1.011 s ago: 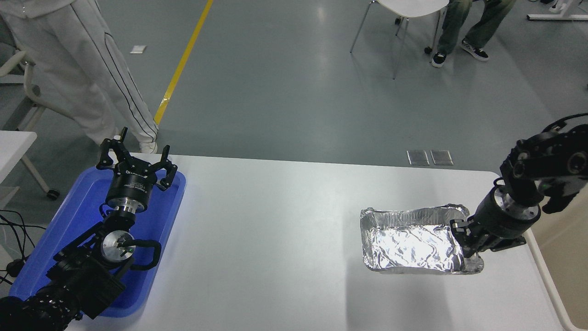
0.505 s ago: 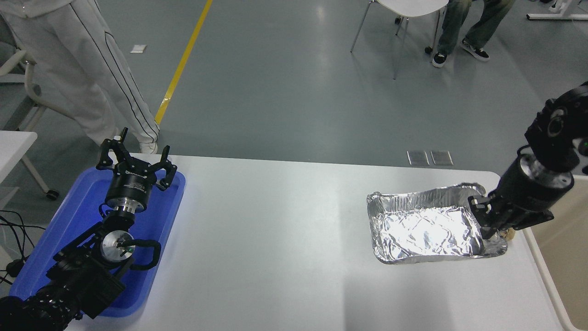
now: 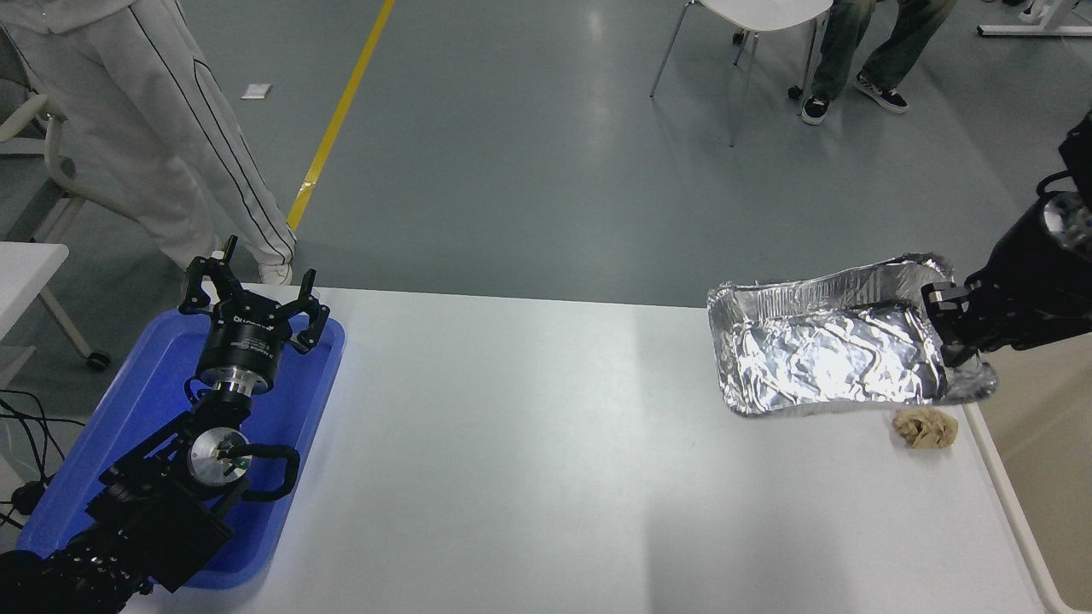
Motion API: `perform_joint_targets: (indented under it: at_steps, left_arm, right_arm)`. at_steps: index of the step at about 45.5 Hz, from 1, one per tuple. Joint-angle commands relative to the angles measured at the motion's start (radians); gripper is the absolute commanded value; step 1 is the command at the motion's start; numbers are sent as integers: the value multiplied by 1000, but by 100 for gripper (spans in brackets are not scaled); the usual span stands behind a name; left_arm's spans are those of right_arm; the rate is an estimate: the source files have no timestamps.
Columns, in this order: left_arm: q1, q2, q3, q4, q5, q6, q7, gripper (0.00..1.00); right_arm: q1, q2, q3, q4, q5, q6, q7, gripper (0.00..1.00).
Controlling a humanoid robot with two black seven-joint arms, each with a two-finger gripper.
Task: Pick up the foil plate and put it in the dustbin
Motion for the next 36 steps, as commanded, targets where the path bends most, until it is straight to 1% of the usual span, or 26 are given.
perform_joint_targets:
  at_steps: [1,10,27,36]
  left_arm:
    - [0,0,0,0,0,0,0,100]
    - [0,0,0,2,0,0,0,100]
    - [0,0,0,2,0,0,0,100]
    - [0,0,0,2,0,0,-2,100]
  right_arm:
    - [123,-16,-46,3,0,1,1,0]
    - [184,-14,-89,3,0,1,1,0]
    - [178,-22,-142,-3,-16,1,0,0]
    - [155,-91,-282,-26,-19,1,1,0]
